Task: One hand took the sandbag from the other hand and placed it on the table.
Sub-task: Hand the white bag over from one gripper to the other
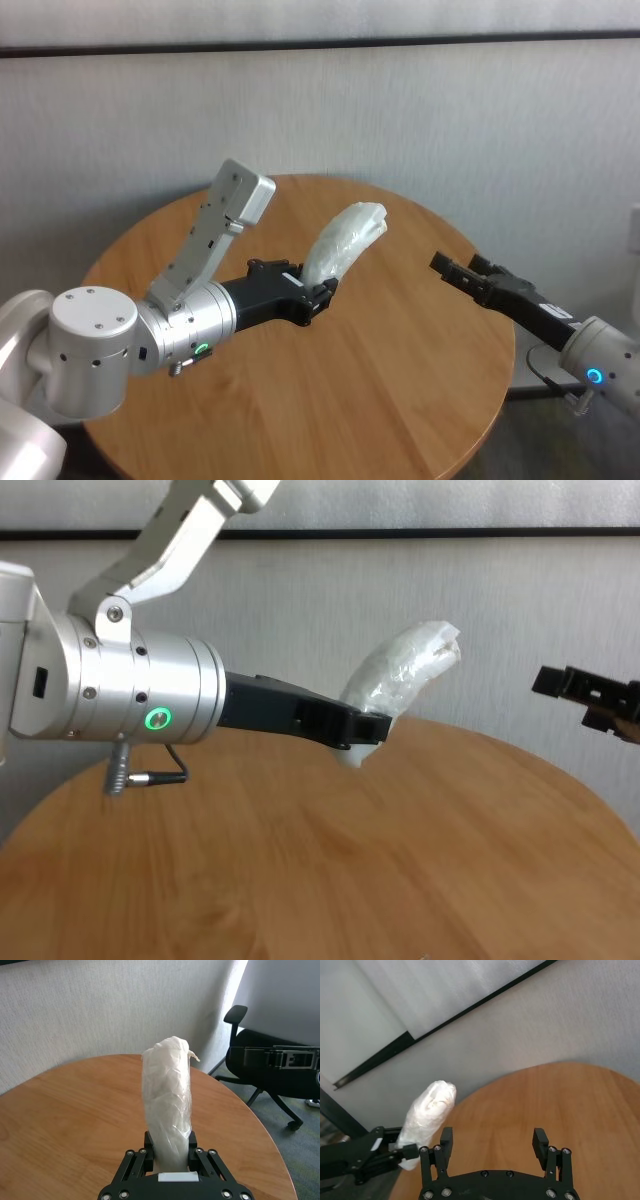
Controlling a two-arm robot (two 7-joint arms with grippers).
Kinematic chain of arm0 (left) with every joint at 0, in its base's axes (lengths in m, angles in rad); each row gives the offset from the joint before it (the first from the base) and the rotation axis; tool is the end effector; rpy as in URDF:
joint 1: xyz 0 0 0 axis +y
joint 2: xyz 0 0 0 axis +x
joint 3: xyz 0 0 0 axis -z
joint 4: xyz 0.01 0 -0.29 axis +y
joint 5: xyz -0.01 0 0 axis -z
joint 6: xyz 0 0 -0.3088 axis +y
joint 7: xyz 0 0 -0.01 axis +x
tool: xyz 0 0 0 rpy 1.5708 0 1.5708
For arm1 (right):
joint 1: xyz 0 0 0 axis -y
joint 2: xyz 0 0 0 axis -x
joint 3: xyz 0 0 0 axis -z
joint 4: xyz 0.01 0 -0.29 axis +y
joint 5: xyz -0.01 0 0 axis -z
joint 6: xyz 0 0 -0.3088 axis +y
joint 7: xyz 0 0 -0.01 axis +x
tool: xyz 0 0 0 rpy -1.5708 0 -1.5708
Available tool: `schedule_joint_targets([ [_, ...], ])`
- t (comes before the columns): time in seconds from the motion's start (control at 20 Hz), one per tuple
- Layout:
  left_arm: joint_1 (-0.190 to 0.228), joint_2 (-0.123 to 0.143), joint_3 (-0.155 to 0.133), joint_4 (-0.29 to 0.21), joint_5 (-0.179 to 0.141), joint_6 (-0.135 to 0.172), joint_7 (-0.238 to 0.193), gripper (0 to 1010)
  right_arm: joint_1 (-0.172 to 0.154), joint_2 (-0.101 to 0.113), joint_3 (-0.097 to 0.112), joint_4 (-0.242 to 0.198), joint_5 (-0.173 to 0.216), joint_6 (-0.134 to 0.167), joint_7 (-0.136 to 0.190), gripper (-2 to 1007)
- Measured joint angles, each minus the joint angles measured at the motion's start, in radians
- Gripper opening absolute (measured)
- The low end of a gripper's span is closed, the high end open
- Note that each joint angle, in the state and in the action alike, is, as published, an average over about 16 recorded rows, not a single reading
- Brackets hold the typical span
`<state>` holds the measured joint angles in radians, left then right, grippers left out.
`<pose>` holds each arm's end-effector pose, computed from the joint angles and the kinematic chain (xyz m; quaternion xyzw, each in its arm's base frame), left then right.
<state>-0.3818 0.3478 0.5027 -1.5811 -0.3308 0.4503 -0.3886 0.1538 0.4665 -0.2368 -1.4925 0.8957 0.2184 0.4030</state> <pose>0.3916 -0.0472 -0.2060 0.1465 0.0356 0.3609 0.9203 0.3635 -0.0768 -0.2741 0.0843 0.2185 -0.4458 0.8640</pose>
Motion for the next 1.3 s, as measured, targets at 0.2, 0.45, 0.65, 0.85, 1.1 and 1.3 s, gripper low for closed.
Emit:
schedule_joint_targets([
  [0.2, 0.0, 0.0, 0.0, 0.0, 0.0, 0.0, 0.0, 390, -0.003, -0.001, 0.008, -0.016, 0.064, 0.037, 0.015, 1001],
  [0.45, 0.0, 0.0, 0.0, 0.0, 0.0, 0.0, 0.0, 390, -0.005, 0.0, 0.008, -0.037, 0.122, 0.075, 0.022, 1001],
  [0.65, 0.0, 0.0, 0.0, 0.0, 0.0, 0.0, 0.0, 390, -0.005, 0.001, 0.001, -0.049, 0.155, 0.099, 0.023, 1001],
  [0.85, 0.0, 0.0, 0.0, 0.0, 0.0, 0.0, 0.0, 390, 0.001, -0.001, -0.009, -0.051, 0.182, 0.117, 0.026, 1001],
  [1.1, 0.0, 0.0, 0.0, 0.0, 0.0, 0.0, 0.0, 390, 0.014, -0.006, -0.027, -0.044, 0.21, 0.133, 0.029, 1001],
  [1.3, 0.0, 0.0, 0.0, 0.0, 0.0, 0.0, 0.0, 390, 0.029, -0.011, -0.042, -0.038, 0.23, 0.142, 0.034, 1001],
])
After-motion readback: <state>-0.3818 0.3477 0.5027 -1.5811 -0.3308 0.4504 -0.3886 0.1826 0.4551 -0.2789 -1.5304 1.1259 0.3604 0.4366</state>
